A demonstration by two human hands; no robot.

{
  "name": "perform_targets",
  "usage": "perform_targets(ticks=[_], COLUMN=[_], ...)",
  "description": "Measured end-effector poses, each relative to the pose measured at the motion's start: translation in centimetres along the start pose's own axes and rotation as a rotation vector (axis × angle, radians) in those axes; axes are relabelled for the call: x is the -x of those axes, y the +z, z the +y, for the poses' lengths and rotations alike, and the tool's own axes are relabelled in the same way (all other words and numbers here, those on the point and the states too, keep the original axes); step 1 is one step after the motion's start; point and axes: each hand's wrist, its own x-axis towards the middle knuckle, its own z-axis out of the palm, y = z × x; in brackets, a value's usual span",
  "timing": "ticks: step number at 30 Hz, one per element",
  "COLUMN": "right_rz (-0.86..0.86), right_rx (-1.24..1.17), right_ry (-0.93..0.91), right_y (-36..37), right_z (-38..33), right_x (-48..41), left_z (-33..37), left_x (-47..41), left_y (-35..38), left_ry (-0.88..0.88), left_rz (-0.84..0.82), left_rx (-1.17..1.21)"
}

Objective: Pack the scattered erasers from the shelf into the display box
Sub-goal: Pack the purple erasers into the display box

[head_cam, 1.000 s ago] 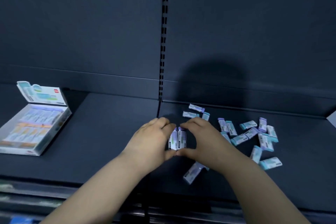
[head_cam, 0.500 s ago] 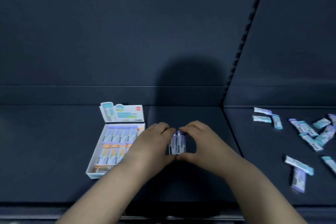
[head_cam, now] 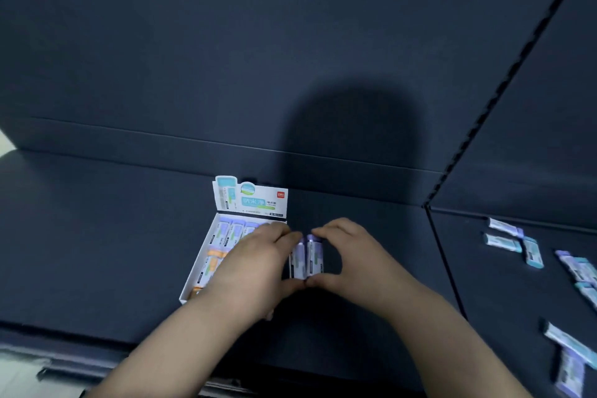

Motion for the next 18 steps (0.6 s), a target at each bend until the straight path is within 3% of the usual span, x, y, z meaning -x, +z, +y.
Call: perform_targets(ticks=[13, 18], right_rz=[-0.056, -0.059], right_rx=[0.046, 0.288], right_ry=[-0.012, 0.105], right_y=[2.1, 3.0], right_z=[-3.0, -5.0], right_x=[-4.3, -5.5], left_z=[-5.5, -9.1], left_x=[1.8, 2.2], left_y=[-2.9, -4.4], left_ry=[-0.085, 0.007], left_rz=[-0.01, -0.109], left_rx=[-0.036, -0.061])
